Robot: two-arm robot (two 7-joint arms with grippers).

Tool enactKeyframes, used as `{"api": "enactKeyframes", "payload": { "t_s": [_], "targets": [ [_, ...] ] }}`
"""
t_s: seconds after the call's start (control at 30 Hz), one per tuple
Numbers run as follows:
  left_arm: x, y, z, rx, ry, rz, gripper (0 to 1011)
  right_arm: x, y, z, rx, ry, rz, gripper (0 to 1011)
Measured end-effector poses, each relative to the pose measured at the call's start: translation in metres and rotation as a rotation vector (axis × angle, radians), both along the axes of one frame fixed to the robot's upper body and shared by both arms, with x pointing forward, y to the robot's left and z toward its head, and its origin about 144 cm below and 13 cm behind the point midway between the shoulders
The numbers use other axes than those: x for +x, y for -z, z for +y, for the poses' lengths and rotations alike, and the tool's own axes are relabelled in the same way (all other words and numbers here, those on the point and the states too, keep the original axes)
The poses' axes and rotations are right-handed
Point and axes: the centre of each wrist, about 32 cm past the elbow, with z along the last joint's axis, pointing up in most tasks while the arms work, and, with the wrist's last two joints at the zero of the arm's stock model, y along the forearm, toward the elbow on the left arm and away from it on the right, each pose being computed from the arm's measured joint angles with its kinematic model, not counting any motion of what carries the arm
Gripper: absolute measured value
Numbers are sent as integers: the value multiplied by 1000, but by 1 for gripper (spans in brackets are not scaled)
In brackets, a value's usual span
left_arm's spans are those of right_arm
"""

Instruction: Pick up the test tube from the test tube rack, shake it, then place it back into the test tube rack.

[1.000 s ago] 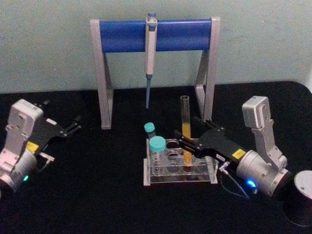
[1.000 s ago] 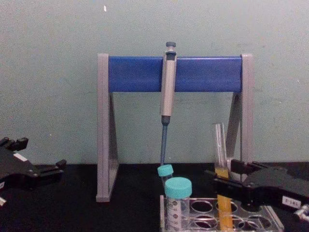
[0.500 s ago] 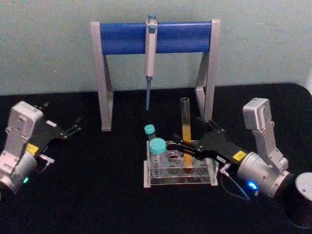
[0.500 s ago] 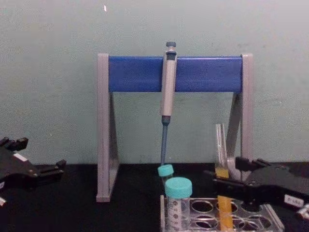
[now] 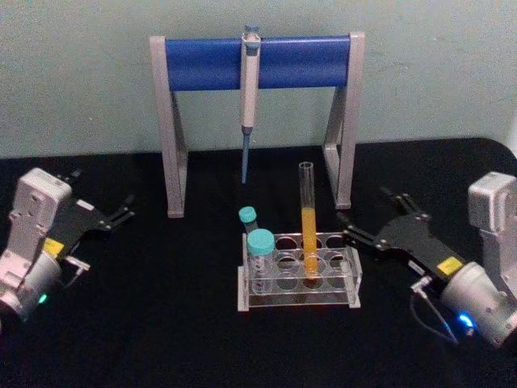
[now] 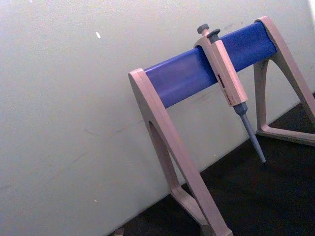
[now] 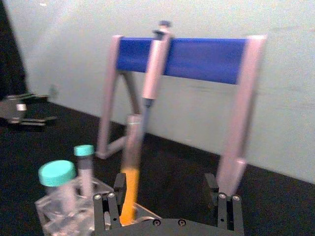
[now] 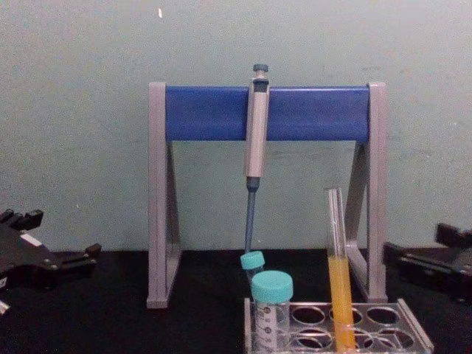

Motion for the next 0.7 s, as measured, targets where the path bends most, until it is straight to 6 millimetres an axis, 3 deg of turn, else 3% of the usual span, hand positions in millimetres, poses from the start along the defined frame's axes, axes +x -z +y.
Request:
{"api": "enactKeyframes", "payload": {
  "t_s": [0.27,0.7],
  "targets": [
    [0,0,0,0,0,0,1002,-16,12,-10,-8,167,-9,1000],
    [0,0,0,0,0,0,1001,-22,37,-6,-28,276,82,1000]
  ]
}}
